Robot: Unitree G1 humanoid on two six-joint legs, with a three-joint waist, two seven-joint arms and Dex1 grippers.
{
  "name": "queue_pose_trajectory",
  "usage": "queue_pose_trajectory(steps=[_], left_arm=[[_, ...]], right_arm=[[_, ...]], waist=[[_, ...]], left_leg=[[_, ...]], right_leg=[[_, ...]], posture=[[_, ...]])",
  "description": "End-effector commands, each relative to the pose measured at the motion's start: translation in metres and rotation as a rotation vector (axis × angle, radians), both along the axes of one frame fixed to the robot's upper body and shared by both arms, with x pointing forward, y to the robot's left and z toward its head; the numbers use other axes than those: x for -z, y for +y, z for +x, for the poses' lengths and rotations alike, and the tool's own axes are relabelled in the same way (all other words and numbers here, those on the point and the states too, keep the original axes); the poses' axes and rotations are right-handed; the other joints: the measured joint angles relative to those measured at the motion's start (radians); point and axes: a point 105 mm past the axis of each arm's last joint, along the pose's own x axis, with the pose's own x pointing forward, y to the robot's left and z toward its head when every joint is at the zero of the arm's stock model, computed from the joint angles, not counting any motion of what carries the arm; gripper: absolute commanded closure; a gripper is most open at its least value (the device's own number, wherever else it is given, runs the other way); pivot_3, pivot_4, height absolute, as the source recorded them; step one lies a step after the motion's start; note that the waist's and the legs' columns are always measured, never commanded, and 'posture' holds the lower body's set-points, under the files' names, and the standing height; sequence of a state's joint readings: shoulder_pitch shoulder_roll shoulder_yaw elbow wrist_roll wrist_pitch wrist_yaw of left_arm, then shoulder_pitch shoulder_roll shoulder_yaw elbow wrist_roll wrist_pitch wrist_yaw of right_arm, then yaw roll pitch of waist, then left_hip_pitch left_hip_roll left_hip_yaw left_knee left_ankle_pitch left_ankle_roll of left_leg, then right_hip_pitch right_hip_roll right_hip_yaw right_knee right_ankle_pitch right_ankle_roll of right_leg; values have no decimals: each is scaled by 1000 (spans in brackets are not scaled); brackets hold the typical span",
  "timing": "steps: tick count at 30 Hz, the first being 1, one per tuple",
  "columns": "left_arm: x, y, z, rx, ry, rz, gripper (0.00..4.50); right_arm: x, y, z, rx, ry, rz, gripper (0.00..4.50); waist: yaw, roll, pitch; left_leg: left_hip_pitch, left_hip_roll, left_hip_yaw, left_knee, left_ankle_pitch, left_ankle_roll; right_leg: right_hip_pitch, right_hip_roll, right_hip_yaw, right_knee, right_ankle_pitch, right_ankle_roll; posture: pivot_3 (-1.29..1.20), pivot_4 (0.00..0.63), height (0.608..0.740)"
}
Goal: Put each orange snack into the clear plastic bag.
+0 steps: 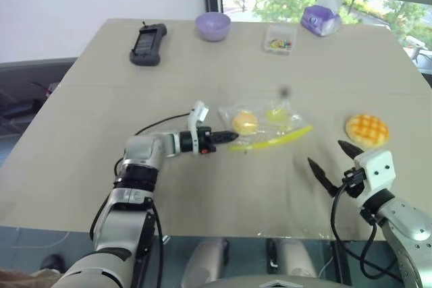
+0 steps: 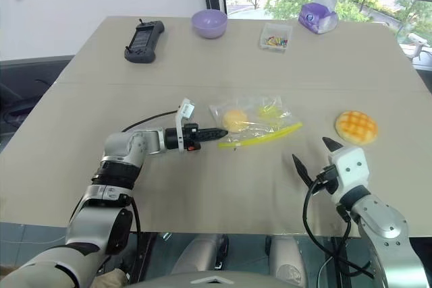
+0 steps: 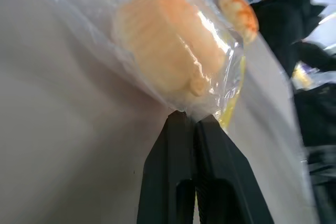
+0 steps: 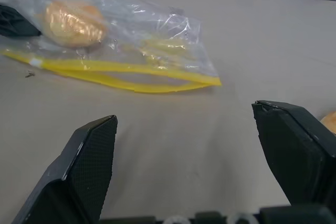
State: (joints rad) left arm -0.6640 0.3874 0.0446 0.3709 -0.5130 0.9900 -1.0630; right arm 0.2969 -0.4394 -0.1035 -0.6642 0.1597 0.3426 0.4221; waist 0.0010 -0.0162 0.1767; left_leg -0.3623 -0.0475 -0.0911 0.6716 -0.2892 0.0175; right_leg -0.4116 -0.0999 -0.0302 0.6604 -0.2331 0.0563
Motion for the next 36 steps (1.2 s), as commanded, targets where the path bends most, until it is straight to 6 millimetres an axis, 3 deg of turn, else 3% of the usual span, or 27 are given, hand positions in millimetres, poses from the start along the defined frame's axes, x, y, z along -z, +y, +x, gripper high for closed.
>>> queue_pose_trajectory(steps=[1, 7, 11, 18, 27, 36], left_arm=[[-33, -1, -6, 27, -18, -94, 4392], [-46, 1, -11, 30, 13, -139, 4392], [-49, 5, -11, 14, 10, -134, 4392], [-49, 18, -12, -1, 19, -150, 4392], [-38, 38, -17, -2, 32, -154, 4392], [-31, 48, -16, -6, 32, -154, 4392]], right_arm=[[-12, 9, 3, -35, -73, -50, 0], [-8, 16, 26, -65, -138, -304, 0], [-17, 22, 46, -62, -213, -374, 0], [-10, 33, 60, -99, -282, -552, 0], [-8, 41, 80, -115, -340, -636, 0], [-7, 60, 84, -245, -406, -709, 0]], waist=[[-7, 0, 0], [-16, 0, 0], [-16, -1, 1], [-14, -1, 1], [-17, -1, 1], [-17, -1, 1]], left_leg=[[0, 0, 0, 0, 0, 0], [0, 0, 1, 0, 1, -1], [0, 0, 1, 0, 3, -5], [-2, 0, 1, 0, 3, -5], [-1, 0, 3, -1, 3, -5], [-2, 0, 3, -1, 3, -5]], right_leg=[[0, 0, 0, 0, 0, 0], [0, 0, 1, 0, 0, 0], [-1, 1, 2, 0, 0, 0], [-2, 0, 2, -2, 0, 0], [-3, 0, 3, -1, 0, 0], [-3, 0, 3, -1, 0, 0]], posture=[[0, 150, 740], [0, 150, 740], [0, 150, 740], [0, 150, 740], [0, 150, 740], [0, 150, 740]])
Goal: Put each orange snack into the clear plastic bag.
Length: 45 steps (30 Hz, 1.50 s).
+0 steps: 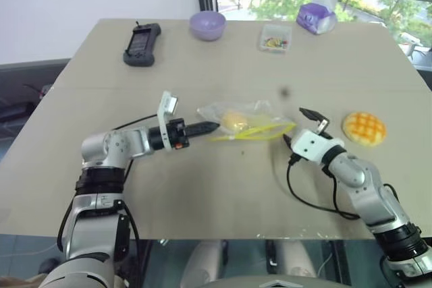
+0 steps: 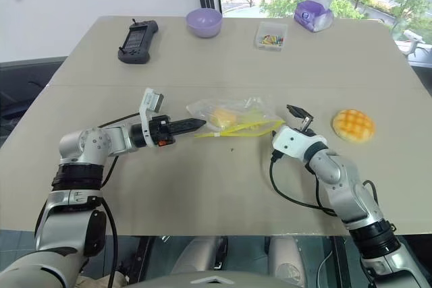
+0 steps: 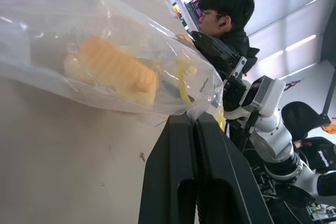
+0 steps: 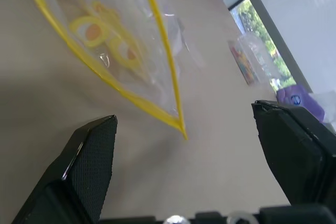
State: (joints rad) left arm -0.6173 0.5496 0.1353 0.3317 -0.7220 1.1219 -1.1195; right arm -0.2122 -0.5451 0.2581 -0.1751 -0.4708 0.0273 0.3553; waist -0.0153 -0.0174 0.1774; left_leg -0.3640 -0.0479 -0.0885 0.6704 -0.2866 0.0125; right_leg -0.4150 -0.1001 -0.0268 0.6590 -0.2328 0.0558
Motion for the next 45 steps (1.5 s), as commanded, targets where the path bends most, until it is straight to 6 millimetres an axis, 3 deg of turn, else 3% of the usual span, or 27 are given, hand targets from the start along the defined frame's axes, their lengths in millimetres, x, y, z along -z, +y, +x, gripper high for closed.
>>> queue_pose_trajectory(steps=[1, 3, 10, 14, 17, 21, 22, 23, 26, 30, 38, 45], left_arm=[[-3, 4, -1, 10, -23, -7, 4392], [-1, 6, 0, 9, -23, -7, 4392], [6, 16, 1, 18, -32, -29, 4429], [13, 25, 6, 3, -76, -4, 4429], [21, 40, 13, -45, -164, 65, 4429], [27, 53, 18, -77, -309, 186, 3193], [21, 54, 18, -73, -397, 223, 2622], [12, 53, 16, -69, -542, 292, 2393], [-10, 39, 2, -31, -939, 477, 2393], [-32, 17, -26, 14, -1170, 494, 2393], [-63, -41, -52, 113, -1283, 541, 2393], [-57, -54, -53, 120, -1323, 667, 2393]], right_arm=[[-8, 15, -1, -90, -44, -36, 0], [-6, 19, 1, -110, -45, -51, 0], [-14, 24, 9, -154, -58, -66, 2990], [-26, 22, 12, -170, -64, -63, 4447], [-41, 20, 15, -194, -49, -42, 4482], [-51, 20, 18, -219, -27, -38, 4500], [-53, 19, 19, -223, -16, -41, 4500], [-55, 19, 21, -222, 3, -36, 4500], [-57, 19, 21, -228, 50, -35, 4500], [-62, 24, 20, -236, 130, -5, 4500], [-74, 31, 21, -234, 265, 78, 4500], [-76, 29, 23, -209, 337, 133, 4500]], waist=[[-2, 0, 0], [-2, 0, 0], [-3, 0, 0], [-2, 0, 0], [-2, 0, 0], [-2, 0, 0], [-1, 0, 0], [0, 0, 0], [-1, 0, 0], [2, 0, 0], [0, 0, 0], [0, 0, 0]], left_leg=[[0, 0, 0, 0, 0, 0], [0, 0, 0, 0, 0, 0], [0, 0, 0, 0, 0, 0], [0, 0, 0, 0, 0, 0], [0, 0, 0, 0, 0, 0], [0, 0, 0, 0, 0, 0], [-1, 0, 0, 0, 0, 0], [-2, 0, -1, 0, 0, 0], [-3, 2, 0, -1, 0, 0], [-11, 2, 0, 0, 0, 0], [-17, 0, 1, 2, 0, 1], [-17, 0, 1, 2, 0, 0]], right_leg=[[0, 0, 0, 0, 0, 0], [0, 0, 0, 0, 0, 0], [0, 0, 0, 0, 0, 0], [0, 0, 0, 0, 0, 0], [0, 0, 0, 0, 0, 0], [-1, 0, 0, 0, 0, 0], [-1, 0, -1, 0, 0, 0], [-1, 0, -1, 0, 0, 0], [-3, -2, 0, -2, 0, 0], [-10, -3, 1, -2, 1, -1], [-16, -2, 1, 0, 3, 1], [-17, -1, 1, 1, 3, 1]], posture=[[0, 150, 740], [0, 150, 740], [0, 150, 740], [0, 150, 740], [0, 150, 740], [0, 150, 740], [0, 150, 740], [0, 150, 740], [0, 150, 740], [0, 150, 740], [0, 150, 740], [0, 150, 740]])
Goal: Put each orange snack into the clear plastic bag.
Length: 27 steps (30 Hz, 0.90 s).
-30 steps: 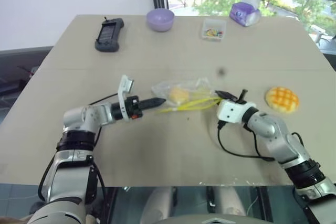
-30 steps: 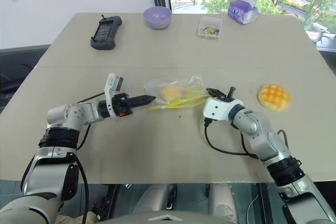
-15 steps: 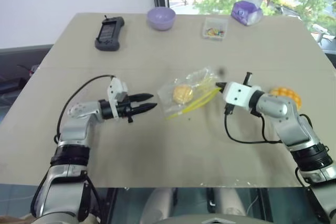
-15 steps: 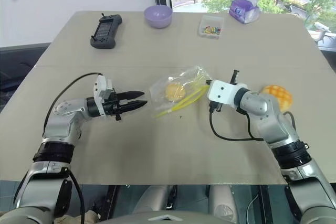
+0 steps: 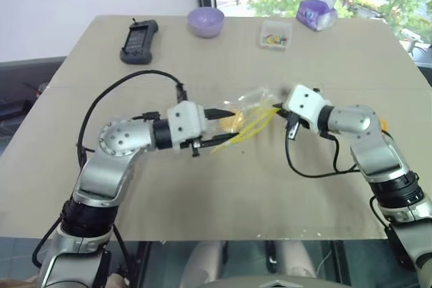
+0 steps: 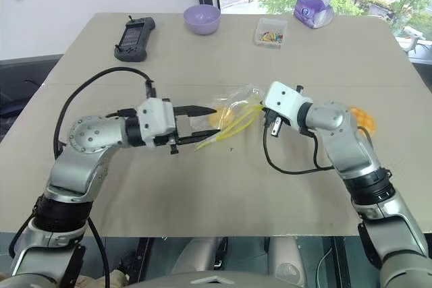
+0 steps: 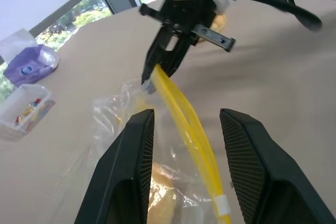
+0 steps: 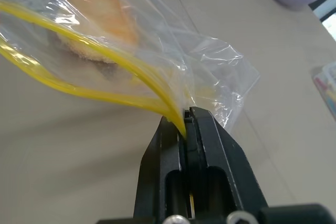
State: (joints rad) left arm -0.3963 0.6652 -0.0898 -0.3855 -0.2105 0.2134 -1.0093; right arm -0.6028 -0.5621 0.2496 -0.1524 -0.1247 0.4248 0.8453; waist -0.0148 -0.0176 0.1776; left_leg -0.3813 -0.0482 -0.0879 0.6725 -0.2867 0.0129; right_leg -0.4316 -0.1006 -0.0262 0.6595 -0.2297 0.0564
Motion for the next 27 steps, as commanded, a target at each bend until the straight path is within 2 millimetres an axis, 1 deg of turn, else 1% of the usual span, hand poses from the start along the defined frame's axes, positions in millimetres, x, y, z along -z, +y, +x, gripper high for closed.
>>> queue_pose_trajectory(steps=[1, 7, 11, 17, 23, 27], left_arm=[[-2, -2, -4, -22, -35, 23, 2393], [9, 7, 0, -109, -41, 63, 2393], [20, 15, -3, -121, 48, 52, 2393], [29, 23, -3, -152, 133, 28, 2393], [35, 29, -1, -187, 106, 29, 2393], [44, 40, 2, -220, 84, 40, 2393]], right_arm=[[-20, 1, -3, -12, -40, 34, 4500], [-16, 2, -5, -13, -2, 50, 4500], [-16, 2, -6, -8, 28, 71, 4500], [-18, 0, -3, 14, 58, 103, 4500], [-22, 0, -1, 27, 75, 128, 4500], [-23, 0, 1, 35, 84, 137, 4500]], waist=[[0, 0, 0], [1, 0, 0], [0, 0, 0], [0, 0, 0], [0, 0, 0], [1, 0, 0]], left_leg=[[0, 0, 0, 0, 0, 0], [0, 0, 0, 0, 0, 0], [0, 0, 0, 0, 0, 0], [0, 0, 0, 0, 0, 0], [0, 0, 0, 1, 0, 0], [0, 0, 0, 1, 0, 0]], right_leg=[[0, 0, 0, 0, 0, 0], [0, 0, 0, 0, 0, 0], [0, 0, 0, 0, 0, 0], [0, 0, 0, 0, 0, 0], [0, 0, 0, 0, 0, 0], [0, 0, 0, 0, 0, 0]], posture=[[0, 150, 740], [0, 150, 740], [0, 150, 740], [0, 150, 740], [0, 150, 740], [0, 150, 740]])
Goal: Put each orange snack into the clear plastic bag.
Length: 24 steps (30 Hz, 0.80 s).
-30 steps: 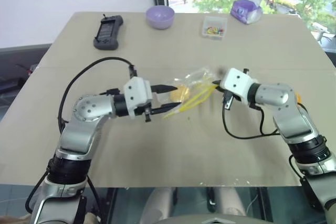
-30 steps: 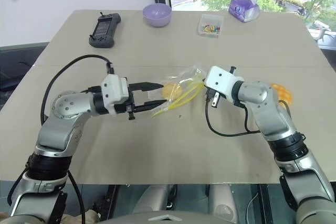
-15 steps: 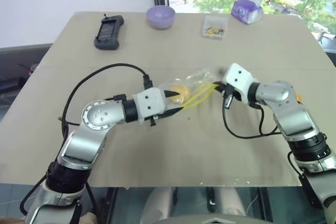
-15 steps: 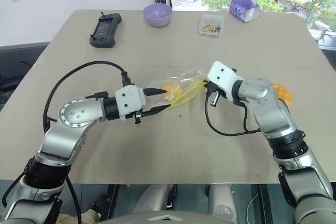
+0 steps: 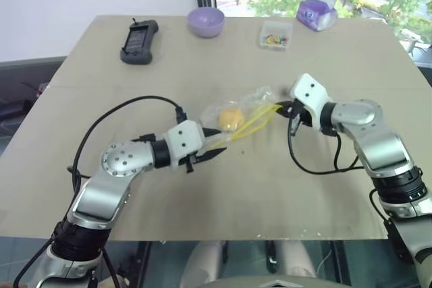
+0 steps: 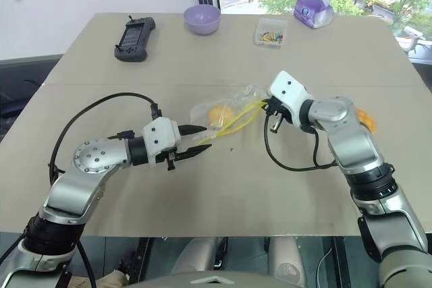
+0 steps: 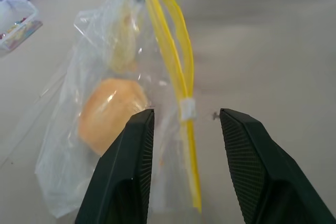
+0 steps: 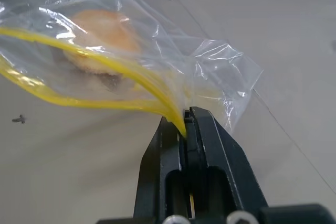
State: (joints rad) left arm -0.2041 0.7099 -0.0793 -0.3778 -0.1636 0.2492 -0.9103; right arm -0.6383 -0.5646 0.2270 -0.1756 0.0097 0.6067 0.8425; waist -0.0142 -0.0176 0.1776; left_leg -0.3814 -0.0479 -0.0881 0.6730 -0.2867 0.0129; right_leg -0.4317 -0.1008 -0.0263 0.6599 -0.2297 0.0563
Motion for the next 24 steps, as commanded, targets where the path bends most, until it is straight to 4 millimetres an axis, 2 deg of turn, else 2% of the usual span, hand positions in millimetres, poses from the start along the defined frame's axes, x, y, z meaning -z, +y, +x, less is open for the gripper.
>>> queue_pose_trajectory(steps=[1, 10, 20, 23, 24], left_arm=[[-6, 10, 4, -26, -68, 3, 2393], [3, 3, 1, 16, -87, 21, 2393], [15, -7, 16, 9, -174, 73, 2393], [16, -9, 19, 7, -175, 58, 3210], [16, -8, 20, 8, -176, 57, 3708]], right_arm=[[-18, 1, 2, 1, -49, 27, 4500], [-22, 6, 5, 5, -30, 61, 4500], [-22, 10, 4, 6, -14, 81, 4500], [-22, 10, 3, 10, -13, 84, 4500], [-23, 10, 3, 12, -14, 85, 4500]], waist=[[0, 0, 0], [0, 0, 0], [0, 0, 0], [0, 0, 0], [0, 0, 0]], left_leg=[[0, 0, 0, 0, 0, 0], [0, 0, 0, 0, 0, 0], [0, -1, 0, 1, 0, 0], [0, -1, 0, 1, 0, 0], [0, -1, 0, 1, 0, 0]], right_leg=[[0, 0, 0, 0, 0, 0], [0, 0, 0, 0, 0, 0], [0, 0, 0, 1, 0, 0], [0, 0, 0, 1, 0, 0], [0, 0, 0, 1, 0, 0]], posture=[[0, 150, 740], [0, 150, 740], [0, 150, 740], [0, 150, 740], [0, 150, 740]])
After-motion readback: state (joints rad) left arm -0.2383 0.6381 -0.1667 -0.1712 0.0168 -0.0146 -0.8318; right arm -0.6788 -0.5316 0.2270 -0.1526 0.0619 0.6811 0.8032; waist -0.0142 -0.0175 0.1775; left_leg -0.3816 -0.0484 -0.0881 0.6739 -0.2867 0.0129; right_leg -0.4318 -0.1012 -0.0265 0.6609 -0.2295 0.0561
